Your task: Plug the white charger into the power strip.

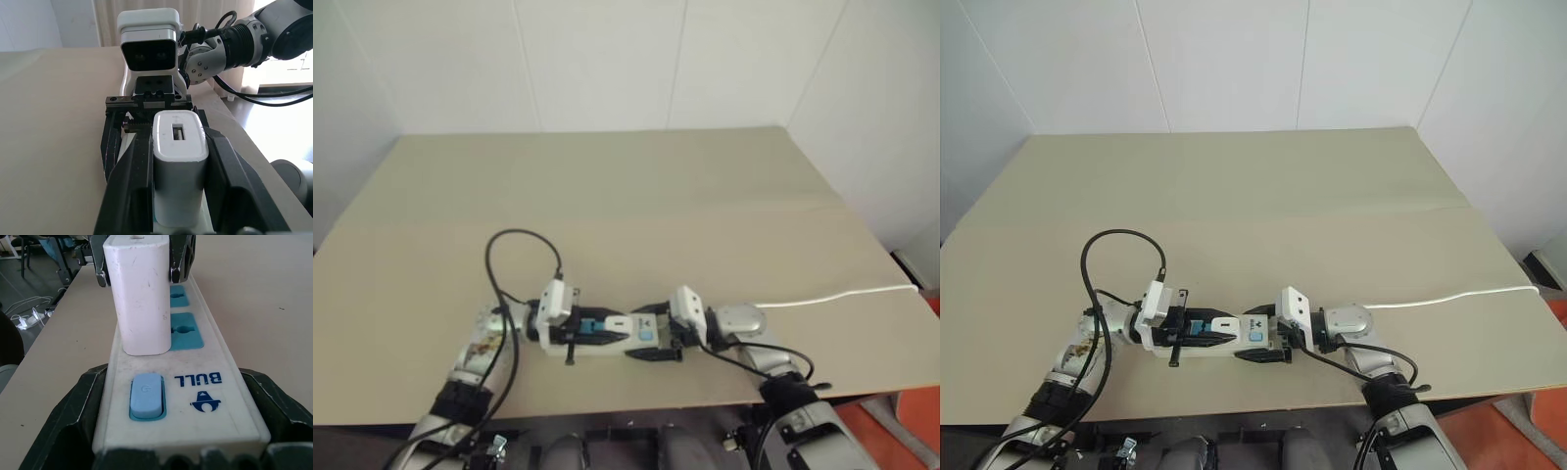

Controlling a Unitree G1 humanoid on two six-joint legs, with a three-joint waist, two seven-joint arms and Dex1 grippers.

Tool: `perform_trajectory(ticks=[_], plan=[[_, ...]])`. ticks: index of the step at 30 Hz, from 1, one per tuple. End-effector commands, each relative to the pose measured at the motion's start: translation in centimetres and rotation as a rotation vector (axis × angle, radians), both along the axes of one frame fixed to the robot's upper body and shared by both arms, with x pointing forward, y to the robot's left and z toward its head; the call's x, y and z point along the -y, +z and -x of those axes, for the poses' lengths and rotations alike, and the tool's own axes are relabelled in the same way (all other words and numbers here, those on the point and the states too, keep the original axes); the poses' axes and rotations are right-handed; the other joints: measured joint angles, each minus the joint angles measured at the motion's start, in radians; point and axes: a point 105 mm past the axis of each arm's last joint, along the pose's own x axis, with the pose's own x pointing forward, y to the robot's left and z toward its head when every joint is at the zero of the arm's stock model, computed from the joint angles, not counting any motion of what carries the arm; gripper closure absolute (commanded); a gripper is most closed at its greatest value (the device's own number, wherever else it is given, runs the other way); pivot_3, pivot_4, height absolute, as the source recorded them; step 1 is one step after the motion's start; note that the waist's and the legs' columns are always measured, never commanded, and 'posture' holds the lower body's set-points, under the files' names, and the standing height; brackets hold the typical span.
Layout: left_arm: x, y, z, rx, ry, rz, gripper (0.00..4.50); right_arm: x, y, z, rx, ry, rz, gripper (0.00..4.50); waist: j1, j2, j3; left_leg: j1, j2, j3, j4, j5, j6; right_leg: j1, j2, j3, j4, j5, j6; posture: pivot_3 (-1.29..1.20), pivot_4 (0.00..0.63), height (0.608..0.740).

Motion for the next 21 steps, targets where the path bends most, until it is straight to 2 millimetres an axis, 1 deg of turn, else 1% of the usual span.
perform_trajectory(ticks=[1, 3, 8, 12, 14, 15, 18, 21], plan=[[-2.6, -3.1, 0.3, -0.129, 0.061, -0.150, 2.15, 0.2, -0.8, 0.8, -0.038, 0.034, 0.023, 1.03, 0.005, 0.004, -0.002, 0.000, 0.000, 0.000, -0.001, 0.000, 0.000, 0.000, 0.000, 0.000, 0.000, 0.000, 0.000, 0.00, 0.150, 0.740], [-2.6, -2.9, 0.2, -0.124, 0.058, -0.151, 1.56, 0.2, -0.9, 0.8, -0.040, 0.034, 0.023, 1.03, 0.007, 0.006, -0.004, 0.001, -0.001, 0.000, -0.001, 0.000, 0.000, 0.002, -0.001, 0.000, -0.001, 0.000, 0.000, 0.00, 0.150, 0.740], [-2.8, -1.7, -0.4, -0.094, 0.070, -0.147, 0.06, 0.0, -0.8, 0.8, -0.040, 0.036, 0.019, 1.03, 0.007, 0.007, -0.004, 0.004, -0.001, 0.000, -0.001, 0.000, 0.000, 0.008, -0.002, -0.001, -0.006, -0.001, 0.001, 0.00, 0.150, 0.740], [-3.9, 0.0, -1.2, -0.044, 0.095, -0.162, 0.02, -0.1, -0.8, 0.9, -0.057, 0.052, 0.015, 1.03, 0.006, 0.006, -0.003, 0.006, -0.001, 0.000, -0.002, 0.000, 0.000, 0.011, -0.002, -0.001, -0.008, -0.001, 0.001, 0.00, 0.150, 0.740], [-4.8, 1.6, -1.6, -0.015, 0.095, -0.176, 0.00, 0.1, -0.7, 1.0, -0.077, 0.064, 0.024, 0.32, 0.005, 0.006, -0.003, 0.006, -0.001, -0.001, -0.002, 0.000, 0.000, 0.011, -0.001, -0.002, -0.008, -0.001, 0.001, 0.00, 0.150, 0.740], [-5.3, 2.4, -1.9, 0.010, 0.099, -0.183, 0.00, 0.3, -0.7, 1.0, -0.079, 0.062, 0.026, 0.09, 0.005, 0.006, -0.002, 0.006, -0.001, -0.001, -0.002, 0.000, 0.000, 0.011, -0.001, -0.002, -0.008, -0.001, 0.002, 0.00, 0.150, 0.740], [-6.6, 4.2, -2.2, 0.059, 0.116, -0.201, 0.00, 0.8, -0.4, 0.7, -0.074, 0.034, 0.026, 0.04, 0.010, 0.003, -0.001, 0.001, -0.001, -0.001, -0.002, 0.000, 0.000, 0.007, -0.002, -0.003, -0.009, -0.001, 0.001, 0.00, 0.150, 0.740], [-7.8, 5.1, -2.2, 0.081, 0.143, -0.232, 0.00, 1.7, 0.1, 0.3, -0.046, -0.009, 0.033, 0.04, 0.011, 0.003, -0.001, -0.008, -0.001, -0.001, -0.001, 0.000, 0.000, -0.002, -0.002, -0.002, -0.008, 0.000, 0.000, 0.00, 0.150, 0.740]])
